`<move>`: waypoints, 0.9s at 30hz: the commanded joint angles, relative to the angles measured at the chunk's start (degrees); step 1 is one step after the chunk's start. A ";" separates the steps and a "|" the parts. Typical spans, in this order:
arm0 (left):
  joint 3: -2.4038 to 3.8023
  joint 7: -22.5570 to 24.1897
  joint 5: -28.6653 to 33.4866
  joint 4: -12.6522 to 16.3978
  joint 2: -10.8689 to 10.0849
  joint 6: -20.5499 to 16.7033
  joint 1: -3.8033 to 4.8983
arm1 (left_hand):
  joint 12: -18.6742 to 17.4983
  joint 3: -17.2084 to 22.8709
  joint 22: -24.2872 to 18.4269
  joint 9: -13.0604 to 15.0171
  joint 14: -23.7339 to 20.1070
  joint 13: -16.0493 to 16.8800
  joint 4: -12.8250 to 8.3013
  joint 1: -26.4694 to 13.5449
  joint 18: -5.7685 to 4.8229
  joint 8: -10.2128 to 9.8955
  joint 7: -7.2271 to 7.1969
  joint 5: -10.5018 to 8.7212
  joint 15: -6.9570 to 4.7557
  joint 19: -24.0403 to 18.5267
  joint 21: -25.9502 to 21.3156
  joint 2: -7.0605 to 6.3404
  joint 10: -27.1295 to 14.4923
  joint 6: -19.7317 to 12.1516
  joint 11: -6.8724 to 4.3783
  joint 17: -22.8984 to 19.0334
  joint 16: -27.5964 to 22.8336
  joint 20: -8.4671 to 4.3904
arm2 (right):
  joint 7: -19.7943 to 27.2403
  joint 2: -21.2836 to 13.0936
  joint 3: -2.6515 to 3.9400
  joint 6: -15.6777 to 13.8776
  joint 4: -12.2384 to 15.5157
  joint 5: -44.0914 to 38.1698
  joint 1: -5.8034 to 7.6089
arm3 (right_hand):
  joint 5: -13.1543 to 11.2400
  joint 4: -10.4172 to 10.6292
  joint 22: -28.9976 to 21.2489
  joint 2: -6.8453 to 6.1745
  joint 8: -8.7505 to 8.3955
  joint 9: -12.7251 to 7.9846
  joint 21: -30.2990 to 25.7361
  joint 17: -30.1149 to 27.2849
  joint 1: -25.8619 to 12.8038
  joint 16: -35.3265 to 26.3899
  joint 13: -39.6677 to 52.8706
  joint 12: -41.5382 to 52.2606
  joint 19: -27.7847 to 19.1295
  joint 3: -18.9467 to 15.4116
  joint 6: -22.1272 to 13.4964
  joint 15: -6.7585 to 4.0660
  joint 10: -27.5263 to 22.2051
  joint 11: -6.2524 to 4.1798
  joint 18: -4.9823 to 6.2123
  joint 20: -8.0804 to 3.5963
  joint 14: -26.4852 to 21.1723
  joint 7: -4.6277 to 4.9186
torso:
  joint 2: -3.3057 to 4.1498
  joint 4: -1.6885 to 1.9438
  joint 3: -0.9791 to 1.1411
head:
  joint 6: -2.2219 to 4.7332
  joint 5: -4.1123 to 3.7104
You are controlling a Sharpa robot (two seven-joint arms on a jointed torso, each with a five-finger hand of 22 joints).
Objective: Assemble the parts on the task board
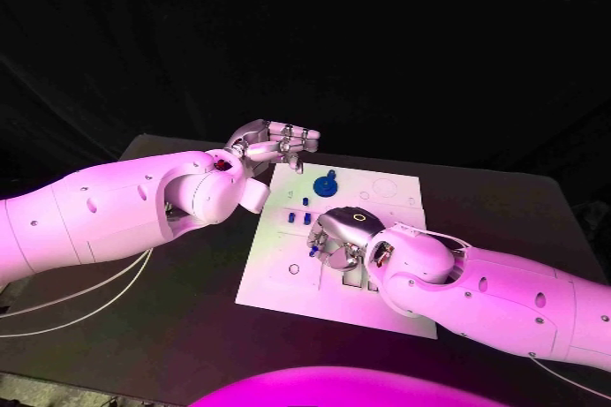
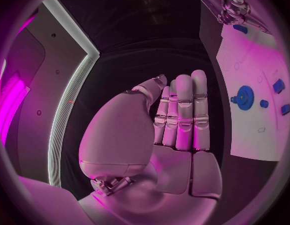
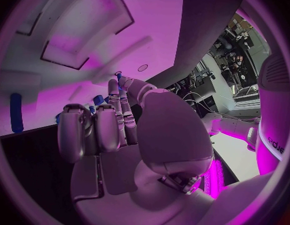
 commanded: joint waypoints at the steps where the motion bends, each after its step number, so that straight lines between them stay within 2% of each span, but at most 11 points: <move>1: 0.04 0.13 0.07 0.14 0.11 1.18 0.07 | 0.20 0.05 -0.06 -0.09 -0.37 0.06 -0.38 0.24 0.78 -0.12 0.29 -0.12 -0.17 0.29 -0.36 0.13 -0.35 -0.29 0.15 -0.09 -0.18 0.07 | -0.30 0.21 -0.03 1.15 -0.08 -0.48 -0.12 | 0.31 0.02 4.84 -0.03 0.30 0.06 0.09 0.01 -0.57 0.20 0.08 -0.18 0.14 -0.46 0.14 -0.34 0.40 0.03 -0.97 0.01 2.94 -0.09 | 0.01 -0.02 0.00 | -0.12 0.00; 14: 0.04 0.10 -0.03 0.16 0.04 1.18 0.07 | 0.20 0.05 -0.06 -0.09 -0.37 0.06 -0.38 0.24 0.78 -0.12 0.29 -0.12 -0.17 0.29 -0.36 0.13 -0.35 -0.29 0.15 -0.09 -0.18 0.07 | -0.42 0.43 -0.10 2.53 -0.72 0.43 -0.23 | 0.44 0.08 4.78 -0.03 0.27 0.08 0.00 -0.08 -0.74 0.16 0.12 -0.23 0.10 -0.65 0.14 -0.34 0.44 0.03 -0.95 0.01 2.92 -0.10 | 0.06 0.04 -0.04 | -0.29 0.00; 22: 0.04 0.05 -0.08 0.20 0.09 1.31 0.07 | 0.22 0.02 -0.06 -0.10 -0.35 0.10 -0.40 0.22 0.77 -0.11 0.30 -0.12 -0.14 0.40 -0.34 0.18 -0.42 -0.34 0.17 -0.08 -0.11 0.09 | -1.21 1.18 -0.34 2.93 -1.57 -0.22 -0.31 | 0.47 0.11 4.70 0.02 0.27 0.09 -0.08 -0.11 -0.77 0.13 0.13 -0.24 0.03 -0.68 0.14 -0.34 0.45 0.03 -0.92 0.01 2.91 -0.11 | 0.12 0.21 -0.03 | -0.36 -0.13; 27: 0.04 0.03 -0.11 0.20 0.11 1.30 0.07 | 0.22 0.02 -0.06 -0.10 -0.35 0.10 -0.40 0.22 0.77 -0.11 0.30 -0.12 -0.14 0.40 -0.34 0.18 -0.42 -0.34 0.17 -0.08 -0.11 0.09 | -1.16 1.63 -0.47 3.23 -1.78 -0.32 -0.45 | 0.47 0.11 4.70 0.02 0.27 0.09 -0.08 -0.11 -0.77 0.13 0.13 -0.24 0.03 -0.68 0.14 -0.34 0.45 0.03 -0.92 0.01 2.91 -0.11 | 0.13 0.18 -0.05 | -0.39 -0.11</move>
